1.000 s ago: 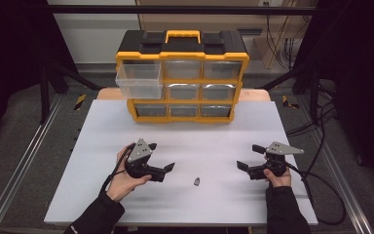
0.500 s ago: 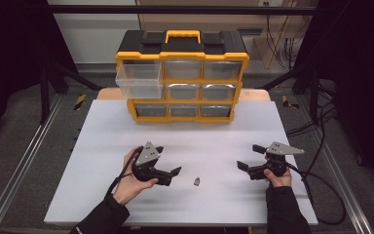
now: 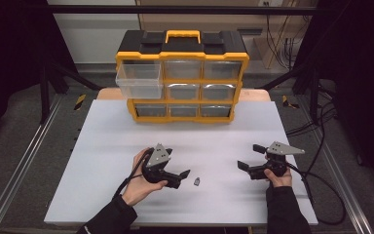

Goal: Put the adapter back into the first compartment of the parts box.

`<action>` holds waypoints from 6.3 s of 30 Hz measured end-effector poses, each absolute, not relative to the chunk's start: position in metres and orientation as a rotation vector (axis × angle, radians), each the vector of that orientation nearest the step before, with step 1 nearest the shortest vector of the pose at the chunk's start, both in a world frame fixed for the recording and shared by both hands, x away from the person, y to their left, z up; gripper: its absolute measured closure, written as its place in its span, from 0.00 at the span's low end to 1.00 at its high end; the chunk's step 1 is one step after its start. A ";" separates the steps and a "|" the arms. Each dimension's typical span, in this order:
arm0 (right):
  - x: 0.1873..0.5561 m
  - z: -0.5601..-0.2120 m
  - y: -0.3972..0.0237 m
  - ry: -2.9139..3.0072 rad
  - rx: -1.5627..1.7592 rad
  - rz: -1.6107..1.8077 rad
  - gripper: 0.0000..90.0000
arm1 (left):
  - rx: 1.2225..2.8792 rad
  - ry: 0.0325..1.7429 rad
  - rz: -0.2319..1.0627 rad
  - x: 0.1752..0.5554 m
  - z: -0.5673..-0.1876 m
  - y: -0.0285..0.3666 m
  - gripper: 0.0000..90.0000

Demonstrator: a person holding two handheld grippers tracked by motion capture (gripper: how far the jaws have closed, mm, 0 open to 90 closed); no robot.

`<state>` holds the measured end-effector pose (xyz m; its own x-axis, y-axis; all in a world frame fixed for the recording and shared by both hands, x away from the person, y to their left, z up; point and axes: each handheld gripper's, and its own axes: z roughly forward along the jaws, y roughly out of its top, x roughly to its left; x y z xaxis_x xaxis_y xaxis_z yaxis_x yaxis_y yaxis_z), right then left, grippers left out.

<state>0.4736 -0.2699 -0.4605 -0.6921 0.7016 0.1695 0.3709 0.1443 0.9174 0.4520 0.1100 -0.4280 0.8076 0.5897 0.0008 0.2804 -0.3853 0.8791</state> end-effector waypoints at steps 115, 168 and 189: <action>0.473 -0.459 -0.271 2.117 1.036 1.575 0.01 | 2.209 0.804 0.238 0.442 -0.478 0.051 0.80; 0.474 -0.459 -0.270 2.118 1.036 1.577 0.01 | 2.175 0.782 0.224 0.444 -0.465 0.060 0.84; 0.474 -0.460 -0.270 2.119 1.036 1.574 0.01 | 2.155 0.786 0.231 0.448 -0.455 0.071 0.84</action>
